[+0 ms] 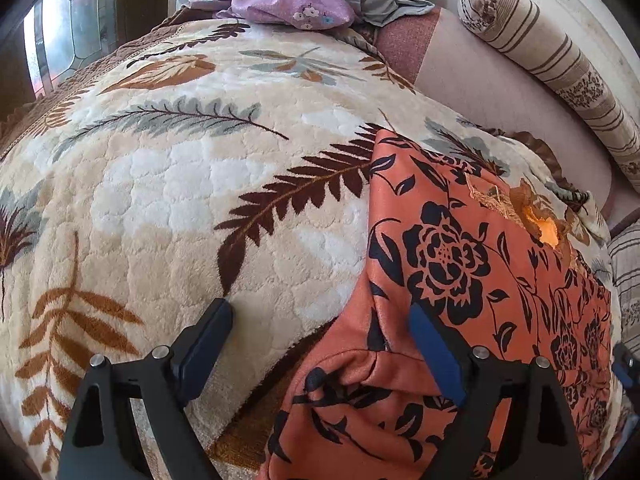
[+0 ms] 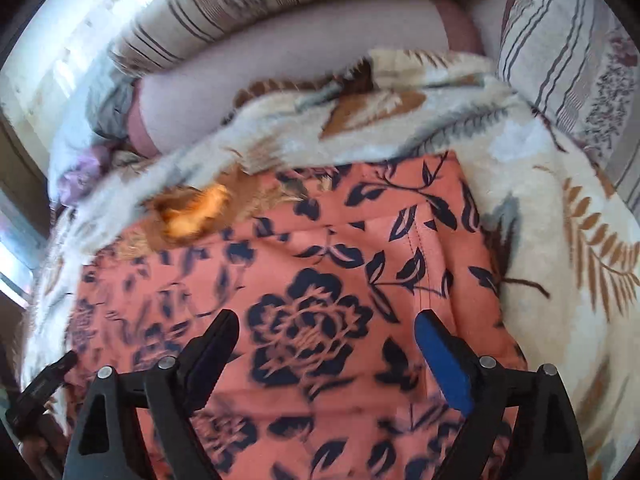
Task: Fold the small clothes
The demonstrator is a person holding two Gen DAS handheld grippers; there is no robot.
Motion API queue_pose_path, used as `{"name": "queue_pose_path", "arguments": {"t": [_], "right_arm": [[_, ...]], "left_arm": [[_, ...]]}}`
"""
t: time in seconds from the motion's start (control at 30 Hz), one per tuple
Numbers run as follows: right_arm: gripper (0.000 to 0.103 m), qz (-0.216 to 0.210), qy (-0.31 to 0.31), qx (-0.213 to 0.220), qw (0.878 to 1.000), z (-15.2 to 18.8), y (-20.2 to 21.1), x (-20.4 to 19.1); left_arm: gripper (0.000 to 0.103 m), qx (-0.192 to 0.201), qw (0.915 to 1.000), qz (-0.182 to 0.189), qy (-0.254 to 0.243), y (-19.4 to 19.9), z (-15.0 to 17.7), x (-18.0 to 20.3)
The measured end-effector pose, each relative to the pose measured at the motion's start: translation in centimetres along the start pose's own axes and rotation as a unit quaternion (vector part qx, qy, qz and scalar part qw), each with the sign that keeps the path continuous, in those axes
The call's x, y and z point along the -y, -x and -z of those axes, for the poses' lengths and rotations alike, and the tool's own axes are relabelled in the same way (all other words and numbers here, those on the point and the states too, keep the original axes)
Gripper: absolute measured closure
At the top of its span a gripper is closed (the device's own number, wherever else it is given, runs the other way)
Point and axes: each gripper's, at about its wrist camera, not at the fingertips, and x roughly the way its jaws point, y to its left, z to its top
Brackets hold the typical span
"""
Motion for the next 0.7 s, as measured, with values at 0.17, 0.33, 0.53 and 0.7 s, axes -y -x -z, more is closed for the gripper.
{"name": "queue_pose_path", "arguments": {"t": [0.17, 0.33, 0.53, 0.7], "right_arm": [[0.012, 0.005, 0.029, -0.013, 0.999, 6.3, 1.4, -0.7], [0.011, 0.016, 0.032, -0.029, 0.999, 10.0, -0.7, -0.2], [0.003, 0.059, 0.103, 0.036, 0.992, 13.2, -2.1, -0.6], [0.003, 0.045, 0.094, 0.041, 0.994, 13.1, -2.2, 0.0]], "left_arm": [[0.013, -0.001, 1.0, 0.002, 0.002, 0.3, 0.2, -0.1], [0.013, -0.002, 1.0, 0.005, 0.008, 0.7, 0.3, -0.2], [0.013, 0.001, 0.9999, -0.003, -0.011, 0.8, 0.7, 0.2], [0.01, 0.005, 0.9997, -0.015, -0.016, 0.6, 0.9, 0.6]]}}
